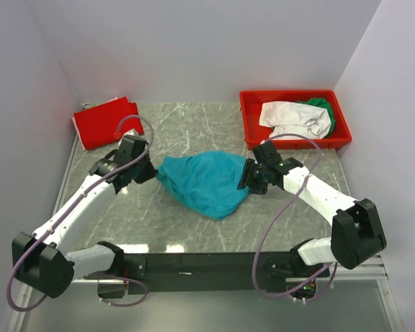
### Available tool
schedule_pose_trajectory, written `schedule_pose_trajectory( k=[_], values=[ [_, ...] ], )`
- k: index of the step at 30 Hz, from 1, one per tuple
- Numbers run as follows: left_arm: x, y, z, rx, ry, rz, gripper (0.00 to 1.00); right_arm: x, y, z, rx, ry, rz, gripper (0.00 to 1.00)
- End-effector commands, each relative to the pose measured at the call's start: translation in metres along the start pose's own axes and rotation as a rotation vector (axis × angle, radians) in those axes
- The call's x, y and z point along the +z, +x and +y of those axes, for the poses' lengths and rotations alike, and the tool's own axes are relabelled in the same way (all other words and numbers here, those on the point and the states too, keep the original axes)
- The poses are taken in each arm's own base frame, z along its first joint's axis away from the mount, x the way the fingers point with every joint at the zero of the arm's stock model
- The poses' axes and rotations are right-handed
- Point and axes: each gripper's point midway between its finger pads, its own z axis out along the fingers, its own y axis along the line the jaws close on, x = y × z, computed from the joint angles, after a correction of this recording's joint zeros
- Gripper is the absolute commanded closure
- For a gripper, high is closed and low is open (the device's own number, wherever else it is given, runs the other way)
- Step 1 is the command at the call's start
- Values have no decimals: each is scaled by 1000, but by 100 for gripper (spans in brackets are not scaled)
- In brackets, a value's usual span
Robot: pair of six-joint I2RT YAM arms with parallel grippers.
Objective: Fold and stack the t-shirts
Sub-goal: Flatten the tshirt out
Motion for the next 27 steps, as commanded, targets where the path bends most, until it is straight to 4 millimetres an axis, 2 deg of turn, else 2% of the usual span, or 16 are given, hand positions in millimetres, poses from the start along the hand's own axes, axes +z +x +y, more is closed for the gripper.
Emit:
schedule_pose_trajectory(
  k=[1, 8, 16, 23, 27],
  values=[
    [-1, -14, 9, 3, -5, -19, 100, 12, -4, 0, 8, -8, -15, 44],
    [-4, -33, 1, 54, 34, -55, 99, 24, -5, 3, 57, -43, -22, 44],
    [7, -49, -11, 101, 71, -61, 100, 34, -15, 8, 80, -48, -28, 43],
    [13, -58, -7, 141, 51, -78, 100, 49, -15, 10, 97, -50, -9, 43],
    [12, -60, -2, 132, 55, -70, 99, 69, -8, -1, 108, 4, 30, 43]
  ],
)
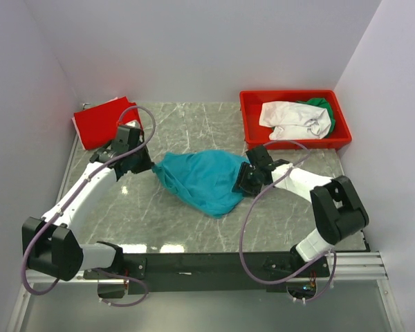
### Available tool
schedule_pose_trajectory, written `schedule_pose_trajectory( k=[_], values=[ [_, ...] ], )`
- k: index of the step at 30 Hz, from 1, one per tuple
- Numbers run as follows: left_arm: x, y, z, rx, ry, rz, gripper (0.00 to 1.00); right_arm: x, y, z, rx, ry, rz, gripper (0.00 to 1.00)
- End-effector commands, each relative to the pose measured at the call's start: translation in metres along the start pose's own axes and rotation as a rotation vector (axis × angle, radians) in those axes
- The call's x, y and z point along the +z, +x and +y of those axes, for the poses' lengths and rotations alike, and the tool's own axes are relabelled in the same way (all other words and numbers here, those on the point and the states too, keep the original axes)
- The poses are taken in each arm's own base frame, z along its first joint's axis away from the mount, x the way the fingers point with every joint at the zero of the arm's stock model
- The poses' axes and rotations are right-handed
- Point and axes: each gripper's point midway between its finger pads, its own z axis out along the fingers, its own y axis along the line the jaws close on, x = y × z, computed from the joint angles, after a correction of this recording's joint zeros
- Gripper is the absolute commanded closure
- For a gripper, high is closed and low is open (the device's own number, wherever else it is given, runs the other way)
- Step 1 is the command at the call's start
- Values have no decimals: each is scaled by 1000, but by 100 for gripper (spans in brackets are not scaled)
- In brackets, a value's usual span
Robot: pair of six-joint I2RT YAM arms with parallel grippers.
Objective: Fold and stack the t-shirts
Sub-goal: Flatten the tshirt out
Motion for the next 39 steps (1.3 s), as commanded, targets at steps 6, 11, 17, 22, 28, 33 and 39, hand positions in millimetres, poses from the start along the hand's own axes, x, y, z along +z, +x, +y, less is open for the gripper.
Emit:
schedule_pose_trajectory(
  k=[6, 11, 17, 22, 28, 33, 39],
  values=[
    [-9, -24, -5, 17, 46, -60, 100, 24, -14, 1, 6, 33, -1, 61],
    [-11, -34, -4, 14, 52, -89, 100, 12, -23, 7, -22, 34, -34, 100],
    [-31, -73, 1, 7, 45, -189, 100, -79, -66, 23, -69, 56, -238, 100],
    [-61, -107, 6, -24, 45, -315, 100, -167, -106, 33, -113, 91, -441, 100],
    [-68, -97, 16, -50, 57, -319, 99, -226, -143, 71, -151, 51, -563, 99],
    [-37, -58, 39, -69, 13, -213, 100, -163, -141, 106, -178, 14, -408, 70],
    [2, -12, 56, -60, -4, -55, 100, -115, -95, 99, -203, 57, -276, 56]
  ],
)
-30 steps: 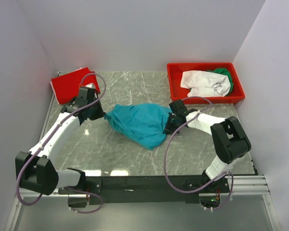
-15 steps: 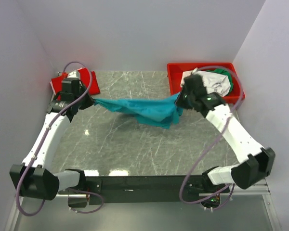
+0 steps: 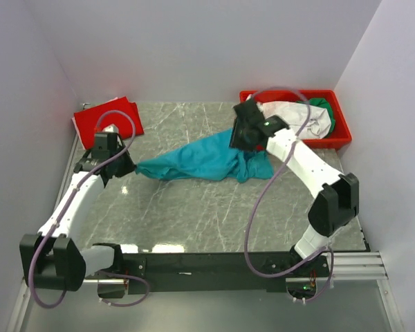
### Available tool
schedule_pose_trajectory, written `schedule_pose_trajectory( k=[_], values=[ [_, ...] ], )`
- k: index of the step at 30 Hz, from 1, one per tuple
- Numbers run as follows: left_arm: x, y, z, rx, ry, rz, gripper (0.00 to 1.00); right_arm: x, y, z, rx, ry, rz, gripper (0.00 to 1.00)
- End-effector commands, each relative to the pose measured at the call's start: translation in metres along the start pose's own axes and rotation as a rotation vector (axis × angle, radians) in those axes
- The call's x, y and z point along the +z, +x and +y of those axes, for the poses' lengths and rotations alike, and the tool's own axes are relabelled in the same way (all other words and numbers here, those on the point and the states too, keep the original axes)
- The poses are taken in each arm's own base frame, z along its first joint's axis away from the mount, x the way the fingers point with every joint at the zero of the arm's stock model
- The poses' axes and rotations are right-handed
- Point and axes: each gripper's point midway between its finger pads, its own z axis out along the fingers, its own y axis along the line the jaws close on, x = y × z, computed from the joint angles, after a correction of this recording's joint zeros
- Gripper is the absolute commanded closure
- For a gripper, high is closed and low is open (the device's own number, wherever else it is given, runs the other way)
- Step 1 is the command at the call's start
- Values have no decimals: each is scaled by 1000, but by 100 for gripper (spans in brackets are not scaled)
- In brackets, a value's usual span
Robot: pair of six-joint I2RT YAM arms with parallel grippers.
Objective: Fold and stack the t-shirts
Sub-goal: Flatten the tshirt out
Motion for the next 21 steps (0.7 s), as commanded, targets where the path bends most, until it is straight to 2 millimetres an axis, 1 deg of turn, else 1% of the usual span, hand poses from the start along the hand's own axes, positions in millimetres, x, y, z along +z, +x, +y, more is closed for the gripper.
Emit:
schedule_pose_trajectory(
  k=[1, 2, 4, 5, 6, 7, 10, 11, 13, 14, 15, 16, 17, 19, 21],
  values=[
    [13, 16, -2, 23, 45, 58, 100, -10, 36, -8, 17, -6, 70, 55],
    [17, 20, 0, 24, 41, 71, 100, -6, 53, -18, 26, -2, 95, 54],
    [22, 26, 4, 23, 30, 82, 100, 0, 67, -31, 69, 6, 119, 53],
    [25, 28, 6, 23, 23, 93, 100, 6, 82, -40, 84, 10, 141, 53],
    [26, 29, 6, 24, 21, 97, 100, 8, 88, -44, 105, 4, 157, 53],
    [29, 30, 7, 26, 18, 106, 100, 14, 102, -54, 120, 21, 183, 53],
    [33, 31, 8, 31, 14, 118, 100, 24, 110, -61, 137, 26, 181, 54],
    [34, 31, 7, 35, 16, 120, 100, 32, 115, -65, 133, 38, 189, 54],
    [35, 31, 7, 40, 17, 125, 100, 41, 117, -71, 131, 58, 191, 55],
    [36, 32, 8, 43, 14, 132, 100, 51, 119, -73, 128, 70, 201, 55],
    [36, 31, 7, 43, 15, 133, 100, 55, 120, -74, 124, 76, 206, 55],
    [37, 32, 8, 44, 12, 138, 99, 59, 116, -74, 117, 75, 202, 55],
    [37, 32, 8, 49, 12, 139, 100, 67, 117, -74, 113, 83, 211, 55],
    [37, 32, 9, 51, 8, 137, 100, 72, 110, -69, 100, 76, 202, 55],
    [37, 32, 10, 53, 4, 137, 100, 80, 110, -69, 93, 81, 208, 54]
  ],
)
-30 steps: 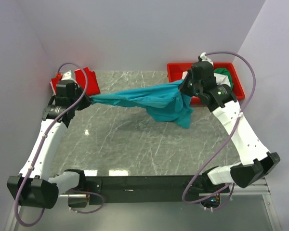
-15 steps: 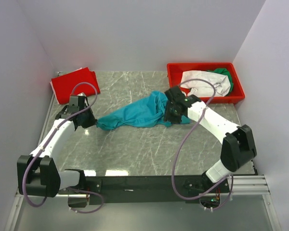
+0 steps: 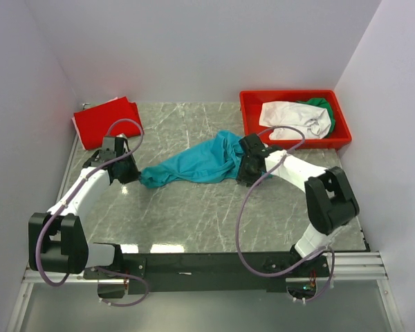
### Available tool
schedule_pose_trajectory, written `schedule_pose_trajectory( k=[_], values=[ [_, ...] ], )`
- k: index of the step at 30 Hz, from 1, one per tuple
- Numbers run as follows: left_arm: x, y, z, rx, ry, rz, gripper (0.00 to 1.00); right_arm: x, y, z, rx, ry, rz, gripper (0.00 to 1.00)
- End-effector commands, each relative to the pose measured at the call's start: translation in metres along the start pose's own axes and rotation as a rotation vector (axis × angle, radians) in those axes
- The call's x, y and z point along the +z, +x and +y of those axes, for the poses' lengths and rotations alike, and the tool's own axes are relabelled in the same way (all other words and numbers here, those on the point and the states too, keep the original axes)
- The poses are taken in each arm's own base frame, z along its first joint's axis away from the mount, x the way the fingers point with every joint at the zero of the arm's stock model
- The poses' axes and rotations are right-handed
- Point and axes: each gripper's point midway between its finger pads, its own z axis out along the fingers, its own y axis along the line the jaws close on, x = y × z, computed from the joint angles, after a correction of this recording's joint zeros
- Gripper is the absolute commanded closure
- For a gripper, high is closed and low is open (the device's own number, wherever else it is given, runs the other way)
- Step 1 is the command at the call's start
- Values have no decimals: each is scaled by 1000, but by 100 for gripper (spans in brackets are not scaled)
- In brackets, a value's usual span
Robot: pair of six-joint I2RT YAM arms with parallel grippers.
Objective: Fold and stack the t-shirts
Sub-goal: Flatten the tshirt out
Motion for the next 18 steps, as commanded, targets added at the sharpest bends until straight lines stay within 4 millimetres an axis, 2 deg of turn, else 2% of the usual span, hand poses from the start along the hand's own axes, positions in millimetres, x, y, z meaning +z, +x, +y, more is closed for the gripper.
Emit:
schedule_pose_trajectory(
  k=[1, 5, 15, 18],
  values=[
    [-6, -17, -8, 28, 33, -50, 100, 6, -30, 20, -11, -44, -71, 54],
    [-5, -16, -8, 12, 34, -46, 100, 19, -36, 22, -11, -31, -59, 53],
    [-4, -19, -11, 4, 41, -46, 100, 36, -46, 30, -10, -36, -42, 53],
    [-5, -22, -11, 4, 35, -51, 100, 35, -49, 28, -10, -14, -44, 64]
  ],
)
